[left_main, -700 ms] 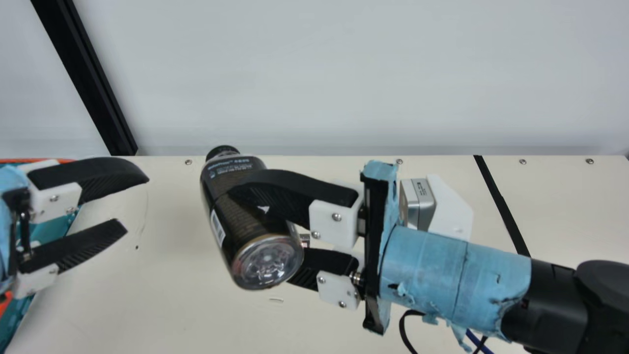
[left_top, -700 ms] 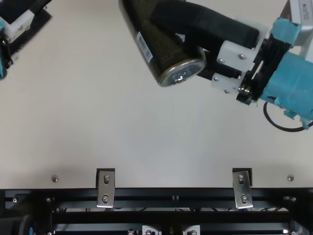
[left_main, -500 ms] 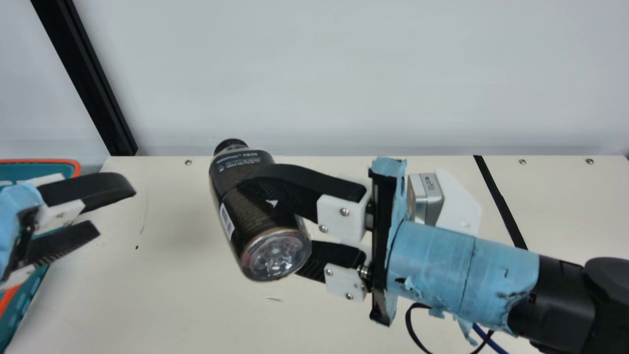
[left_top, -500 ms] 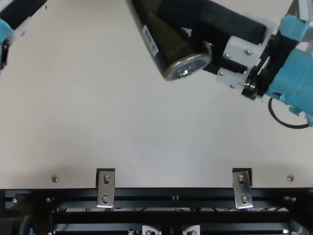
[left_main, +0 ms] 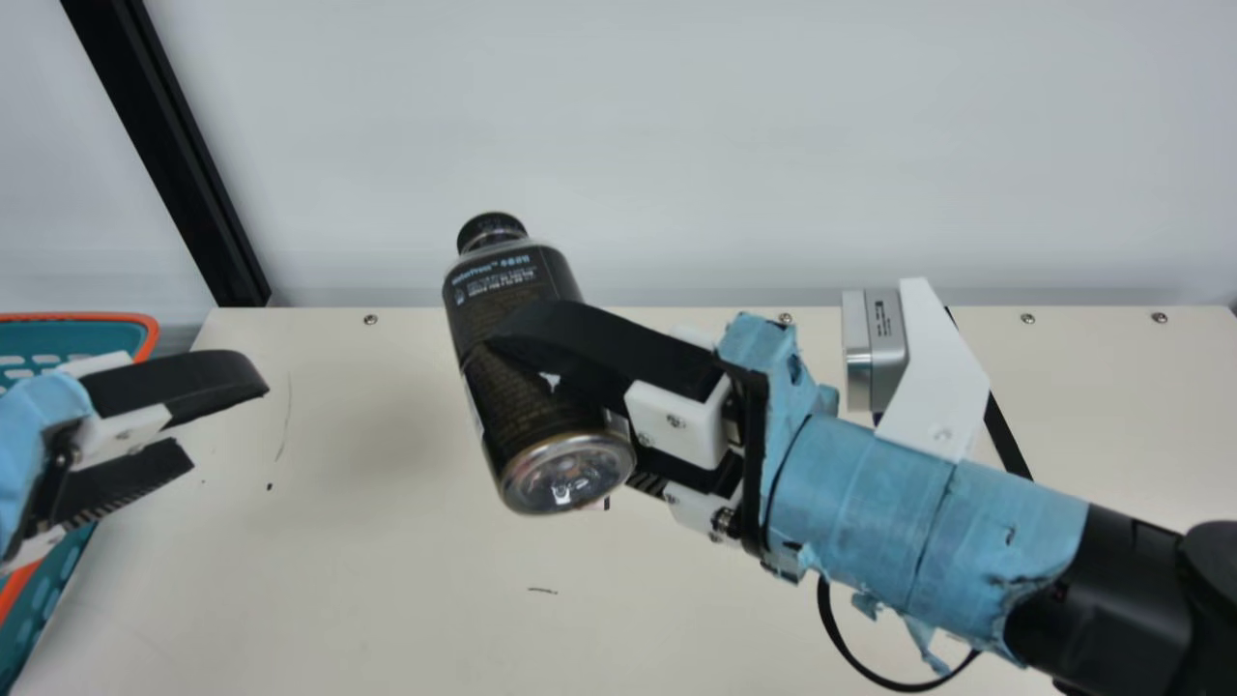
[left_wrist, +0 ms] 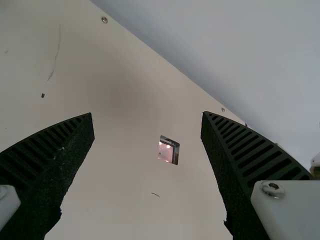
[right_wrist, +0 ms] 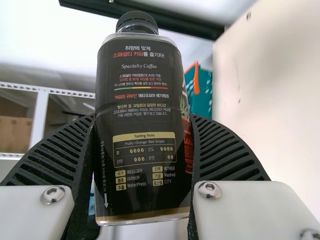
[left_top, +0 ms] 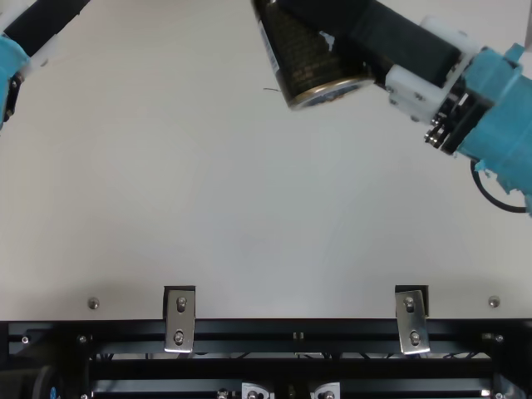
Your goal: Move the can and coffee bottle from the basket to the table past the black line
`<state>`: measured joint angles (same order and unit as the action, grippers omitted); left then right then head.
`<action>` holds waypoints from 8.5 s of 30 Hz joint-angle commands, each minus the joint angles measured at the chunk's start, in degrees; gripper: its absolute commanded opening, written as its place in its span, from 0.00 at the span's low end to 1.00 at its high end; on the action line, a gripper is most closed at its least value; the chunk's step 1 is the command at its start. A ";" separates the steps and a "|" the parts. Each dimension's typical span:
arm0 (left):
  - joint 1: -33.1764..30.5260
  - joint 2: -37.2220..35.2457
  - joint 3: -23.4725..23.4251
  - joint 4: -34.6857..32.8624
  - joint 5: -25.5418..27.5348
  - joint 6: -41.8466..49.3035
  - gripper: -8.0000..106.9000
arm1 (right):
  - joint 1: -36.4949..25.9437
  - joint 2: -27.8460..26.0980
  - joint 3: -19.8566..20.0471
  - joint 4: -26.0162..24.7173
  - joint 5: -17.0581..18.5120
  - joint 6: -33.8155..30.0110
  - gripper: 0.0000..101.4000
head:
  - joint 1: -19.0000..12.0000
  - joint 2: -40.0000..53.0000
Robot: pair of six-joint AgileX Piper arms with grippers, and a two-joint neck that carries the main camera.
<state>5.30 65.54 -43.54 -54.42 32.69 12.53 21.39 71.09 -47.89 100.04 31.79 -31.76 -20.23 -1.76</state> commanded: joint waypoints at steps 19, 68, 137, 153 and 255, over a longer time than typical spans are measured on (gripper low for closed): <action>0.00 0.00 0.00 0.00 0.00 0.00 0.85 | 4.21 -3.20 -1.96 -3.38 -8.45 -2.90 0.00 | -0.81 -0.41; 0.00 0.00 0.00 0.00 0.00 0.00 0.85 | 28.58 11.89 0.59 -17.02 -46.66 -31.54 0.00 | -0.81 -0.41; 0.00 0.00 0.00 0.00 0.00 0.00 0.85 | 14.66 20.00 8.00 -86.81 -56.74 5.24 0.00 | -0.81 -0.41; 0.00 0.00 0.00 0.00 0.00 0.00 0.85 | 7.92 31.40 0.53 -103.79 -59.30 18.93 0.00 | -0.81 -0.41; 0.00 0.00 0.00 0.00 0.00 0.00 0.85 | -64.55 20.40 20.81 -132.65 -66.13 28.01 0.00 | -4.36 -41.12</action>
<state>5.30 65.54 -43.54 -54.42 32.69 12.53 -43.17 91.32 -27.01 -33.01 -34.45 -3.42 -22.87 -41.94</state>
